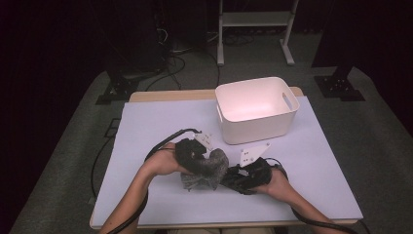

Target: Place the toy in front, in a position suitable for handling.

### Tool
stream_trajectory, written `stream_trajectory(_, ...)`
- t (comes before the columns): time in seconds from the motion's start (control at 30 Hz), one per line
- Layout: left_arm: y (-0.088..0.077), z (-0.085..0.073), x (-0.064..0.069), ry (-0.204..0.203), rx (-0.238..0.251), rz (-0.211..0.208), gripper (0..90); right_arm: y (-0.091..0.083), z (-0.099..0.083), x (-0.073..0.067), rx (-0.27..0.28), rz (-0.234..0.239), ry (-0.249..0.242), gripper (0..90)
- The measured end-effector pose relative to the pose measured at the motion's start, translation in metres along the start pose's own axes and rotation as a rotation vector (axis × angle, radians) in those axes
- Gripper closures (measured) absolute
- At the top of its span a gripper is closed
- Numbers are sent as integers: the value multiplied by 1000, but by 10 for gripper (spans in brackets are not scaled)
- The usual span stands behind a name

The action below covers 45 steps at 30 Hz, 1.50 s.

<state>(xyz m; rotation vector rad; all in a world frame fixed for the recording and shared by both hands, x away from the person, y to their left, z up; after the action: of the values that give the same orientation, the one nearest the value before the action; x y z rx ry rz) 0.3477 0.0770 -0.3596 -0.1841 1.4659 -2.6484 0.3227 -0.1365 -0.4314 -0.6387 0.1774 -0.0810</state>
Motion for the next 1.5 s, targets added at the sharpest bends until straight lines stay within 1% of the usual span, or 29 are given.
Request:
stream_trajectory(0.03,0,0,0,3,-3,2,685,0,0,1,-7,3,2,550)
stream_trajectory(0.17,2,-4,0,-8,-13,2,691,3,7,2,-54,14,7,546)
stream_trajectory(0.2,2,-5,0,-11,-10,-1,693,4,8,2,-65,13,-2,547)
stream_trajectory(0.3,2,-8,-1,-16,12,-20,699,8,16,2,-79,26,-1,553)
stream_trajectory(0.33,3,-9,-1,-15,6,-17,699,9,19,3,-88,35,4,554)
stream_trajectory(0.43,4,-12,0,-14,-15,-8,699,15,25,3,-144,33,-2,558)
stream_trajectory(0.47,4,-14,0,-21,-11,-14,698,17,26,3,-156,36,-2,560)
stream_trajectory(0.53,2,-17,0,-23,-7,-15,697,19,28,3,-165,46,-15,564)
stream_trajectory(0.63,-8,-22,0,-36,4,1,696,22,32,3,-147,46,-31,564)
stream_trajectory(0.7,-19,-25,-1,-46,9,26,696,26,39,4,-124,39,-50,564)
stream_trajectory(0.73,-25,-27,-1,-52,6,39,696,28,43,4,-108,43,-46,564)
stream_trajectory(0.77,-32,-29,-1,-55,-2,52,696,31,47,5,-91,46,-52,564)
stream_trajectory(0.8,-32,-29,-1,-55,-2,52,696,35,51,6,-68,54,-59,564)
stream_trajectory(0.83,-47,-34,0,-60,-7,84,696,39,55,7,-49,64,-59,564)
stream_trajectory(0.87,-51,-35,0,-64,-4,90,696,43,61,7,-20,75,-64,564)
stream_trajectory(0.93,-60,-39,0,-73,2,105,696,48,67,7,18,87,-64,563)
stream_trajectory(0.97,-63,-40,1,-71,1,111,696,50,69,7,30,91,-68,563)
stream_trajectory(1.03,-62,-39,2,-67,-3,113,696,52,69,7,50,91,-75,563)
stream_trajectory(1.13,-54,-36,3,-54,-8,105,696,52,62,6,48,86,-86,563)
stream_trajectory(1.2,-53,-33,2,-60,14,104,695,49,58,7,67,80,-73,562)
stream_trajectory(1.27,-52,-29,4,-56,12,102,695,46,55,9,86,89,-63,562)
stream_trajectory(1.4,-50,-18,7,-28,3,96,696,38,52,7,84,83,-67,561)
stream_trajectory(1.43,-50,-14,7,-14,0,95,696,36,51,7,79,80,-66,561)
stream_trajectory(1.5,-48,-6,9,0,14,90,695,30,50,6,67,71,-62,561)
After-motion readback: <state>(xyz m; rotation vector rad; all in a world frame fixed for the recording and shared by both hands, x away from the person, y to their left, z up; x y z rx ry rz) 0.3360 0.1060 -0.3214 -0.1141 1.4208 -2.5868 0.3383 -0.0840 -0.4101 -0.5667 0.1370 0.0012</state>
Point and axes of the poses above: each handheld gripper's, and its own axes: y roughly forward along the jaws, z roughly out of its top, x roughly to its right, the point moved 1 cm from there along y, roughly forward along the jaws, and after that the axes turned 6 degrees about z, right-handed, at the moved point
